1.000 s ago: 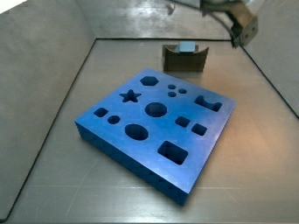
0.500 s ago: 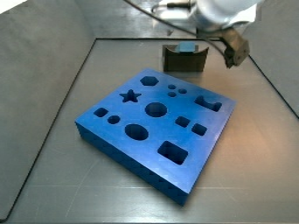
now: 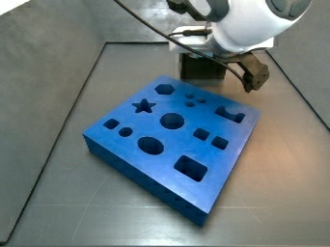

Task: Pick up the rectangle object. Move up. Place the rectangle object on the fixture. Regrasp the rectangle object. Move to above the board. Insert the rectangle object.
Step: Regrasp the rectangle object, then move to above the board.

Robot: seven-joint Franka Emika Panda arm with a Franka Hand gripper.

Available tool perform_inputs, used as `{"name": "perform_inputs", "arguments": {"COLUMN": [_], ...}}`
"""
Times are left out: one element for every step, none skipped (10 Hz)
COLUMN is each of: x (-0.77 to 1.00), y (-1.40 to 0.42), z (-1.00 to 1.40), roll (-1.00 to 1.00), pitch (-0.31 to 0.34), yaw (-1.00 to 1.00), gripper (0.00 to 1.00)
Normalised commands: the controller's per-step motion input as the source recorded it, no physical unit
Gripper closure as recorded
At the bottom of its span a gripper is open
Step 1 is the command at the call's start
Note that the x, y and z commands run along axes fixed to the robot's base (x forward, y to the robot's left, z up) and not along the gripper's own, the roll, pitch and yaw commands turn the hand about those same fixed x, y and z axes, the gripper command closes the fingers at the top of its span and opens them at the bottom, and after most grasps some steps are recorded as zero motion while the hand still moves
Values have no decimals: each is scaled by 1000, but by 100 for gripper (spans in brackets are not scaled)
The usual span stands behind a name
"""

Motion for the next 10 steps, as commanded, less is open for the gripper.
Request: {"name": "perform_inputs", "arguments": {"x": [11, 10, 10, 0, -309, -307, -307, -306, -306, -298], "y": [-4, -3, -3, 0, -435, -433, -433, -438, -436, -415], "z": [-169, -168, -167, -833, 1000, 1000, 1000, 1000, 1000, 1000], "roll": [86, 85, 85, 0, 114, 119, 119, 108, 111, 78], "pitch": [1, 0, 0, 0, -549, -555, -555, -577, -594, -670], "yaw": [-38, -29, -23, 0, 644, 592, 592, 528, 482, 328], "gripper": [0, 0, 0, 100, 100, 100, 100, 100, 100, 100]}}
